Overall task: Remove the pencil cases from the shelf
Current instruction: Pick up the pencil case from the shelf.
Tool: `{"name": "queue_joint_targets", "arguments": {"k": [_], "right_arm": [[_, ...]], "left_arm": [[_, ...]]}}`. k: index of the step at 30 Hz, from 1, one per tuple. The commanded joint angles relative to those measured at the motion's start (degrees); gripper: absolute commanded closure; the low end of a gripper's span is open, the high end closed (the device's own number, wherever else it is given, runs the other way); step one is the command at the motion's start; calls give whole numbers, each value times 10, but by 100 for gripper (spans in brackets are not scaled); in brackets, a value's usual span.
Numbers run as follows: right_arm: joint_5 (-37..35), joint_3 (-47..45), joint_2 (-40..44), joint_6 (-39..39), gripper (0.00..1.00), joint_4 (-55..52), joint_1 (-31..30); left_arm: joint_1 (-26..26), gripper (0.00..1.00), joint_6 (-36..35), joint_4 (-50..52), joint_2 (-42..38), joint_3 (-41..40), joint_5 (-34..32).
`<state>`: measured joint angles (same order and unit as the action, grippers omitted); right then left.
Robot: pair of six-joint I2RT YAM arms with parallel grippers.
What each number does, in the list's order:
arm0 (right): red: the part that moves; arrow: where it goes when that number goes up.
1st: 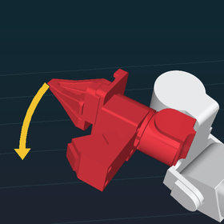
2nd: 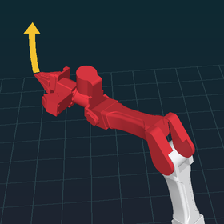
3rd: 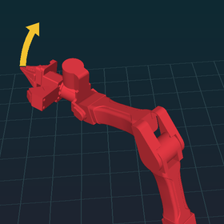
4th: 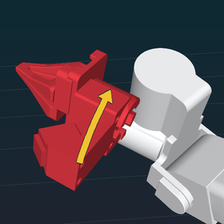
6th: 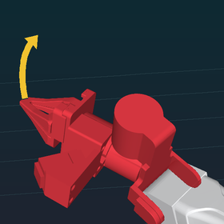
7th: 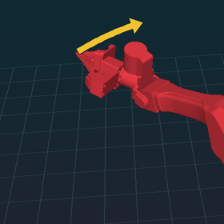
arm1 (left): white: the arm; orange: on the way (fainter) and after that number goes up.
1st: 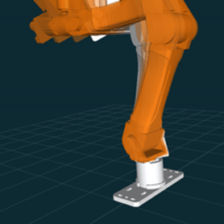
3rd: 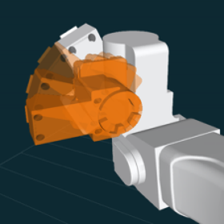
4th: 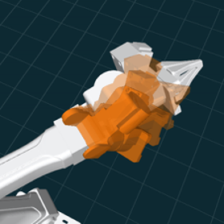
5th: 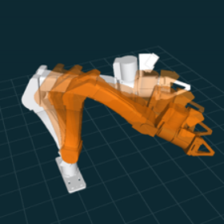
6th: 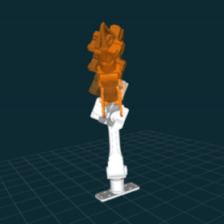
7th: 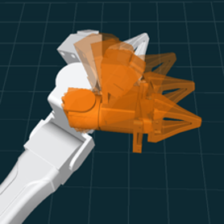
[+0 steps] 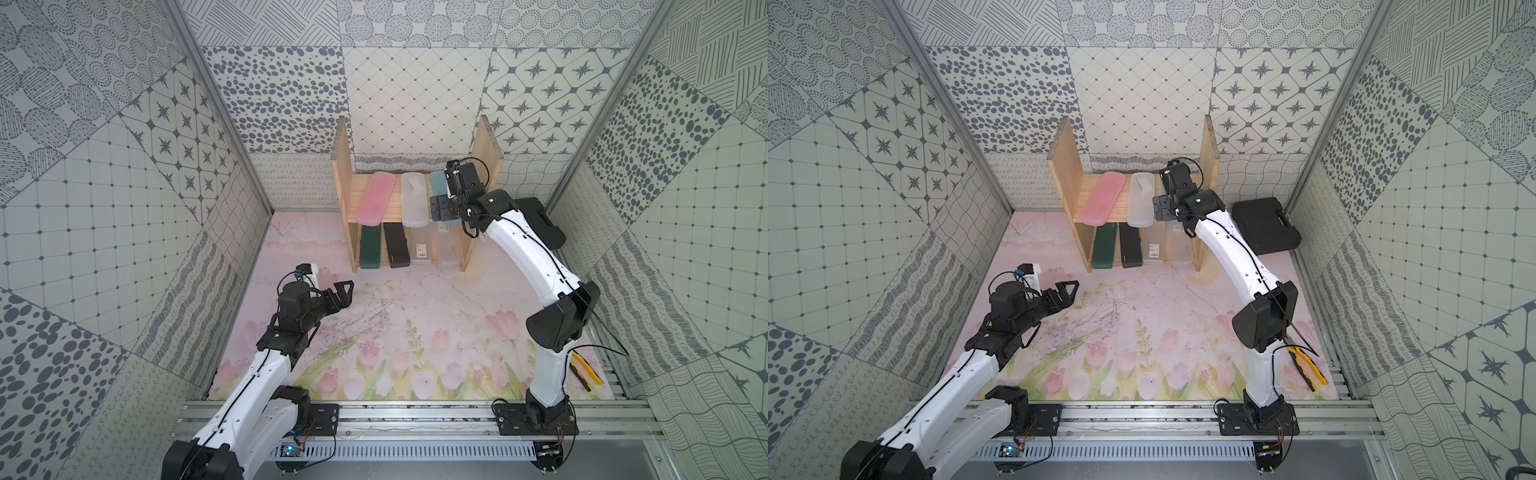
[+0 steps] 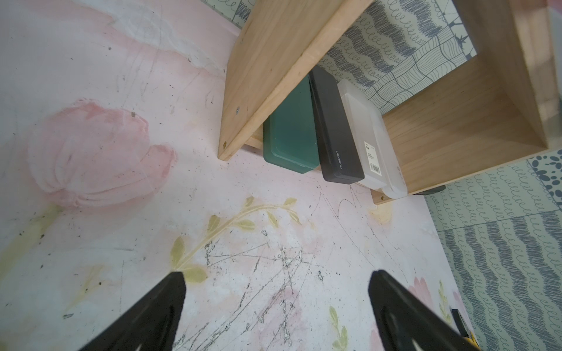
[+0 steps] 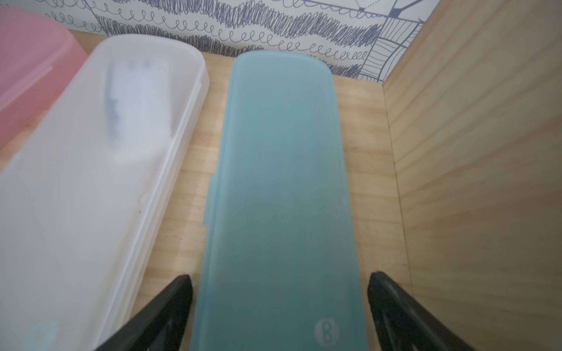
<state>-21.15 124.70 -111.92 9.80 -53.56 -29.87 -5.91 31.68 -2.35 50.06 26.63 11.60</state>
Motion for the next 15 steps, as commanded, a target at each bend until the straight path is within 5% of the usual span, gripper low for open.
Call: {"name": "queue_joint_targets", "arguments": {"k": [1, 15], "right_arm": [[12, 28, -23, 10, 8, -8, 3], [32, 91, -68, 41, 17, -53, 17]], "left_arm": [[-1, 1, -1, -27, 1, 2, 1], [-1, 1, -3, -26, 5, 3, -4]]}}
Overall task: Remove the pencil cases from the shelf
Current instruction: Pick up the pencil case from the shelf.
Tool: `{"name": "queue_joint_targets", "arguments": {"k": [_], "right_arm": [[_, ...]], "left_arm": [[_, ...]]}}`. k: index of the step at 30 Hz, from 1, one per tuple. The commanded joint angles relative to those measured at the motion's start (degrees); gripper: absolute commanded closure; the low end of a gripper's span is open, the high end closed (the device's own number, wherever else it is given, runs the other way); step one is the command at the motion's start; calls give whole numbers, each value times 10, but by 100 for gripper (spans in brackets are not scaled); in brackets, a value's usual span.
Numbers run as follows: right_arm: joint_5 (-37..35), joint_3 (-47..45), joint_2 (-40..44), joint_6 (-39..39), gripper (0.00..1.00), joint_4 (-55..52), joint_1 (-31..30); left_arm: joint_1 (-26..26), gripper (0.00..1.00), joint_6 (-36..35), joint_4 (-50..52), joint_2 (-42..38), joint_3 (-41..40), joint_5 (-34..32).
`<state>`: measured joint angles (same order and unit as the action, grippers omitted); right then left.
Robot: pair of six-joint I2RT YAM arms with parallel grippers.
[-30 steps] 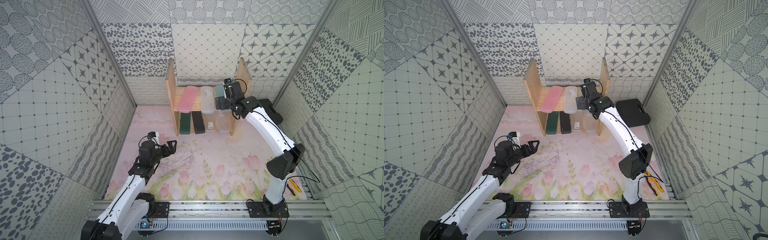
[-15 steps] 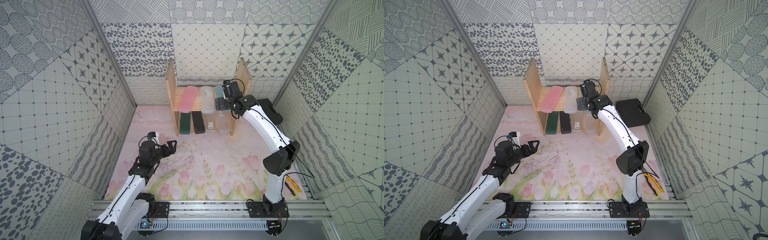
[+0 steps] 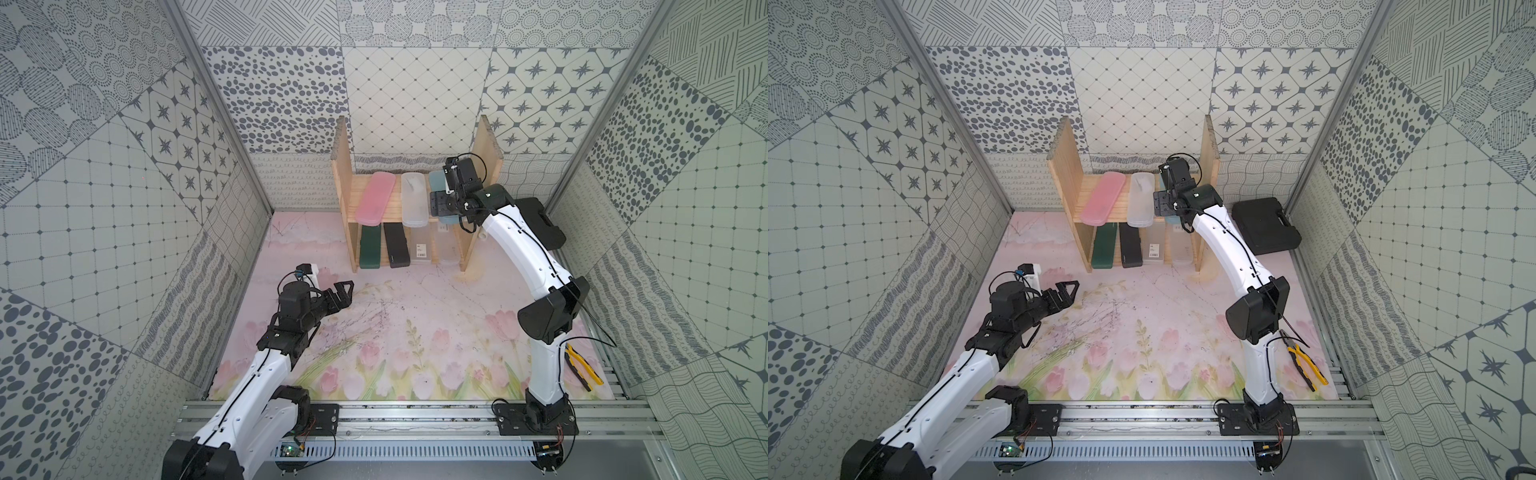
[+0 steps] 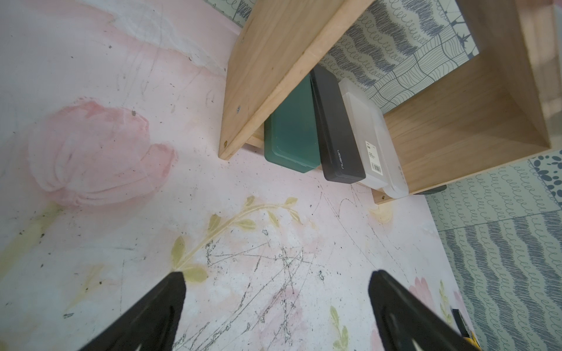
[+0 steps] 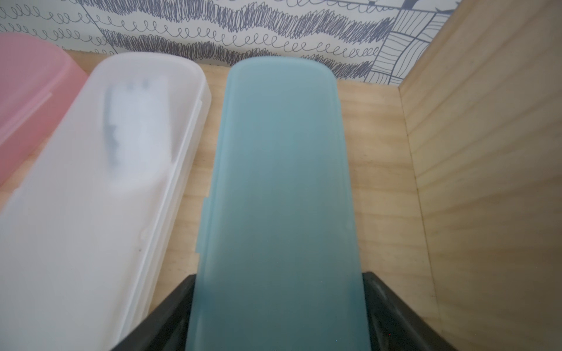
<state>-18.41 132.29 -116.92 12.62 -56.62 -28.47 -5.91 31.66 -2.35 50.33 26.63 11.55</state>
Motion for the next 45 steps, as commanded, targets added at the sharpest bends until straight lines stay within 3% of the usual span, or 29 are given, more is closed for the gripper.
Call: {"name": "queue_joint_targets", "arguments": {"k": [1, 9, 17, 27, 37, 45], "right_arm": [[5, 17, -18, 14, 18, -25, 3], [3, 7, -2, 23, 24, -33, 0], [-16, -65, 63, 21, 25, -28, -20], [32, -336, 266, 49, 26, 77, -34], [36, -555, 473, 81, 26, 94, -62], [33, -693, 560, 102, 26, 105, -72]], "left_arm": [[-1, 1, -2, -26, 2, 3, -4], [-1, 1, 0, -25, 1, 4, -3], [-1, 1, 1, -26, 0, 6, -4], [-1, 1, 5, -20, -12, 6, -5], [0, 1, 11, -18, -19, 11, 0], [-1, 1, 12, -16, -17, 18, 3]]}}
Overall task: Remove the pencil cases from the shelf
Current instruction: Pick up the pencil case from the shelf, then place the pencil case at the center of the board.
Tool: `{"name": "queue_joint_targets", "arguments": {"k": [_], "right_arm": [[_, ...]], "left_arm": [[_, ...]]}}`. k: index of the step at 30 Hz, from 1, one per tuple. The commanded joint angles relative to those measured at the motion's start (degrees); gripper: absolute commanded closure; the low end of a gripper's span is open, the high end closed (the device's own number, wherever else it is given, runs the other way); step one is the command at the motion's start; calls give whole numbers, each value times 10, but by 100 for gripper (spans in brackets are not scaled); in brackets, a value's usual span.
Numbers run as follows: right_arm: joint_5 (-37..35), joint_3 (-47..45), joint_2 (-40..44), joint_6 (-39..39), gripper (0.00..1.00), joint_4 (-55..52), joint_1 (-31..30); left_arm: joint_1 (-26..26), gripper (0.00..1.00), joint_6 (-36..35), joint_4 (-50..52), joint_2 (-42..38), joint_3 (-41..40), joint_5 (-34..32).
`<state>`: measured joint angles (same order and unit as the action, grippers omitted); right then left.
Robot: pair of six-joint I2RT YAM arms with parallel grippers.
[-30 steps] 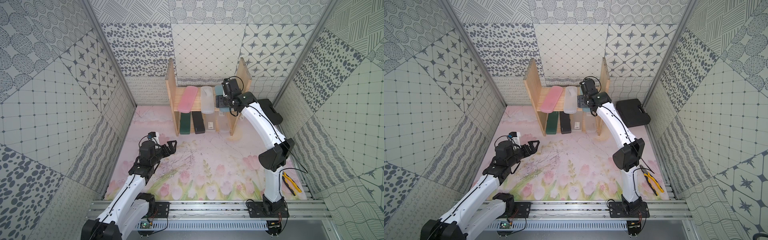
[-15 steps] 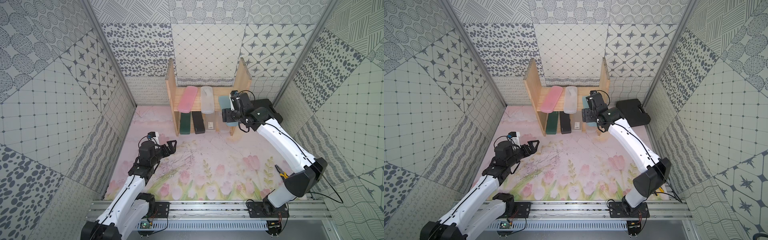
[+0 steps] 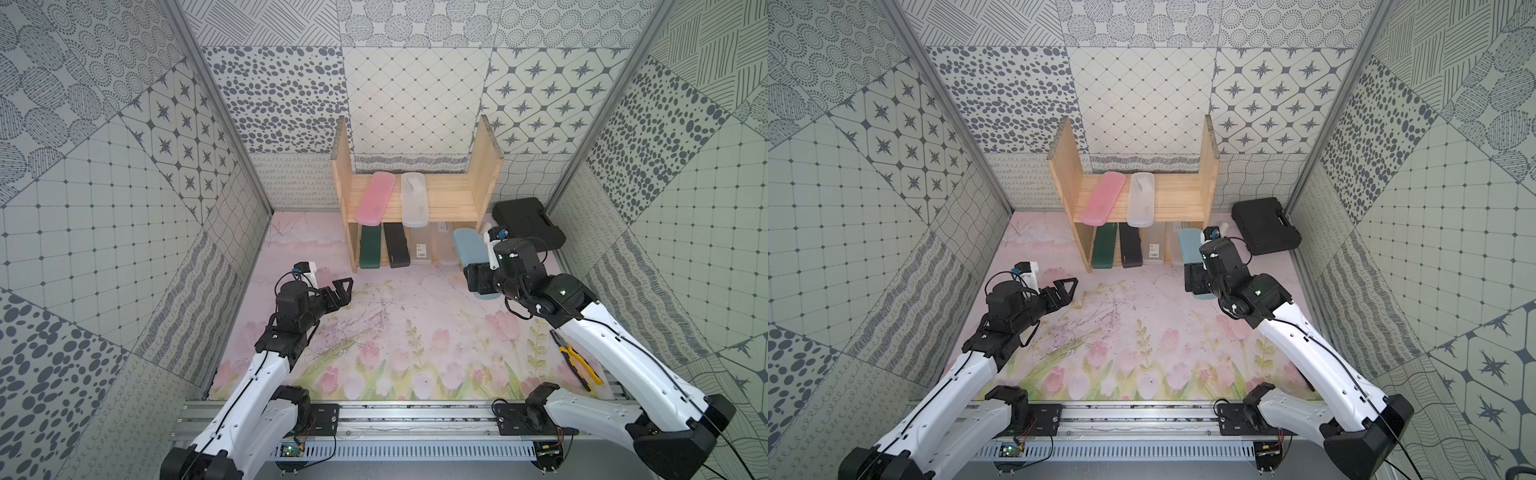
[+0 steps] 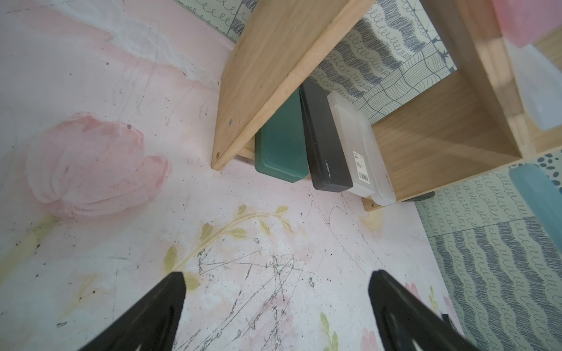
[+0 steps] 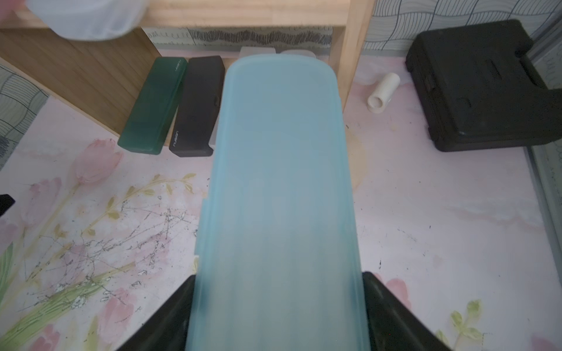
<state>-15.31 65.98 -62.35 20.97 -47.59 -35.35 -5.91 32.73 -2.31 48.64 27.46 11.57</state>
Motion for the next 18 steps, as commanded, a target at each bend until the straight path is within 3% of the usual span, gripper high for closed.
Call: {"name": "queue_joint_targets", "arguments": {"k": [1, 12, 18], "right_arm": [[-1, -44, 20, 22, 26, 19, -3], [-36, -139, -31, 19, 25, 83, 0], [-14, -176, -61, 24, 25, 135, 8]], "left_arm": [[-1, 1, 1, -16, 0, 9, 3], [-1, 1, 2, -18, 12, 10, 5], [-1, 1, 2, -21, 22, 9, 6]]}}
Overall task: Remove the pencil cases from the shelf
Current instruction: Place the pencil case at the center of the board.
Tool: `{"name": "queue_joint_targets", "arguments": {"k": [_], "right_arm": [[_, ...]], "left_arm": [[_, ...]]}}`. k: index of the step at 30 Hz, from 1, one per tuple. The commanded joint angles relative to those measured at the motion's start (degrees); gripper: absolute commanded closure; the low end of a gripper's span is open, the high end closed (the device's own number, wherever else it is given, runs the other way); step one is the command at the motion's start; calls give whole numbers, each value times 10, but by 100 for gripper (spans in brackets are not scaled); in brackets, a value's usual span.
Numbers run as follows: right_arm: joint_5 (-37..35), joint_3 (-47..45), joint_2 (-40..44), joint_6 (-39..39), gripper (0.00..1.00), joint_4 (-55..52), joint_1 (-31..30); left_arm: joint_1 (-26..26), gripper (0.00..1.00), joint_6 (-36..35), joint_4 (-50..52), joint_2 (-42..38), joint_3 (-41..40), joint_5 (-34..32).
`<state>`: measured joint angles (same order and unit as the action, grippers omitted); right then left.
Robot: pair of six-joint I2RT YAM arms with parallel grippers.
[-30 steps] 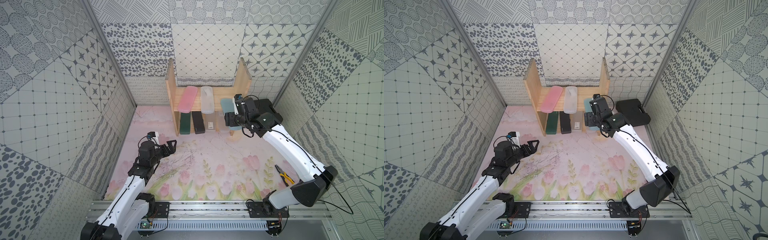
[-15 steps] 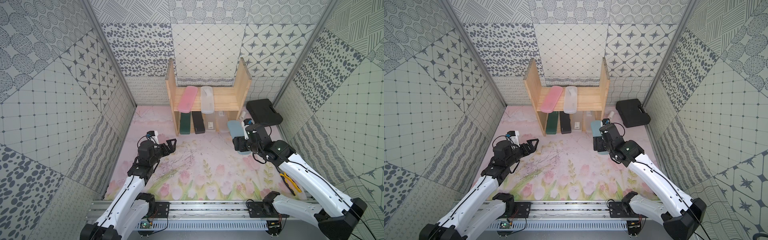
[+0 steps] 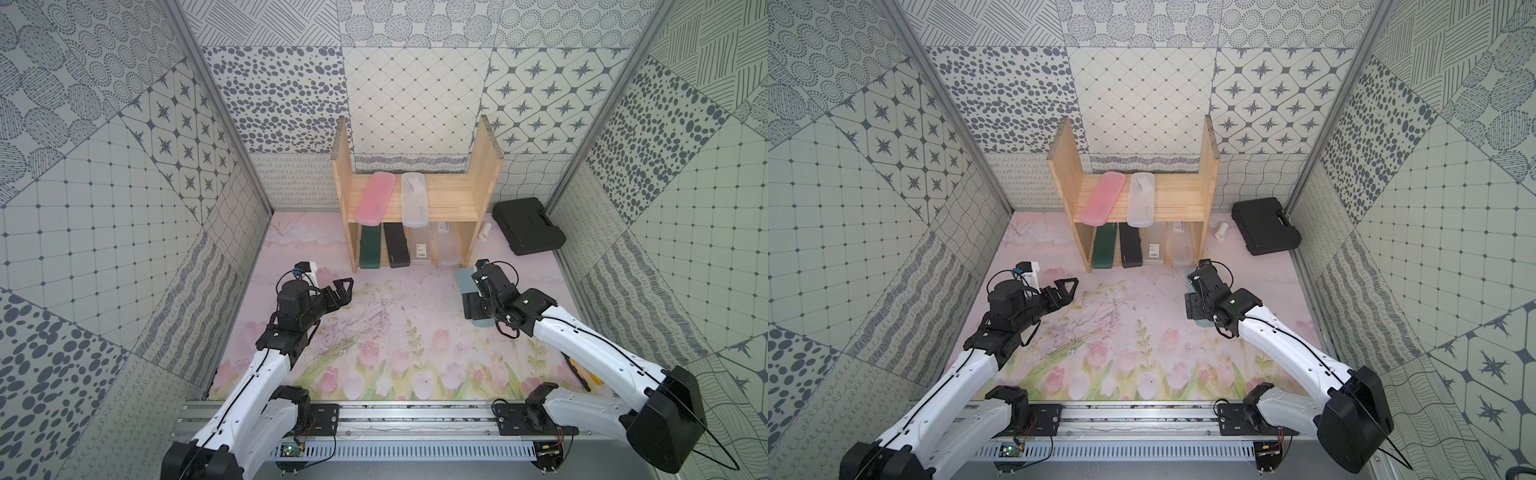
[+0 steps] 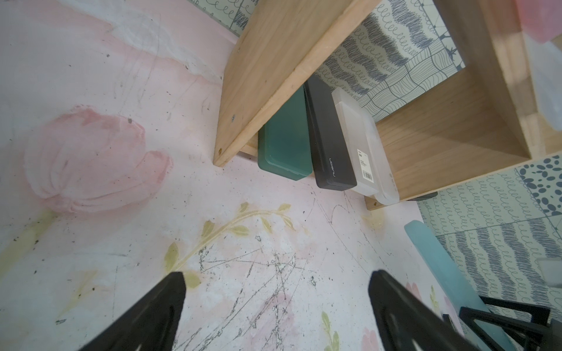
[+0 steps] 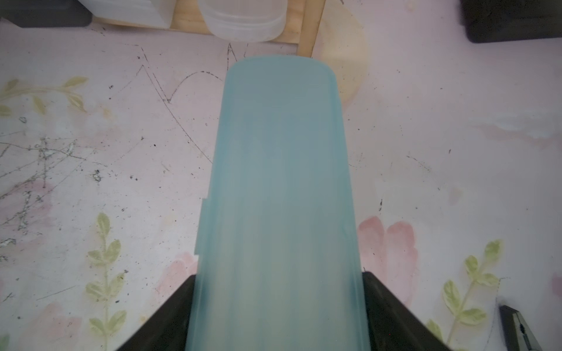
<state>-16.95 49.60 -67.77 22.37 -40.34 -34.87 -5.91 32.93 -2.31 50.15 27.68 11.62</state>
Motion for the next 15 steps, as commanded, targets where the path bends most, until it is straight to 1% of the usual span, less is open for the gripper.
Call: {"name": "queue_joint_targets", "arguments": {"k": [1, 7, 11, 15], "right_arm": [[5, -20, -9, 15, 25, 74, 3], [25, -75, -24, 41, 26, 155, 3], [30, -86, -56, 38, 26, 179, 1], [17, -100, -83, 41, 25, 210, -3]], "left_arm": [[-1, 1, 0, -21, 8, 8, 6], [-1, 1, -1, -24, 18, 7, 5], [-1, 1, -1, -25, 22, 7, 4], [-1, 1, -1, -24, 22, 6, 3]]}}
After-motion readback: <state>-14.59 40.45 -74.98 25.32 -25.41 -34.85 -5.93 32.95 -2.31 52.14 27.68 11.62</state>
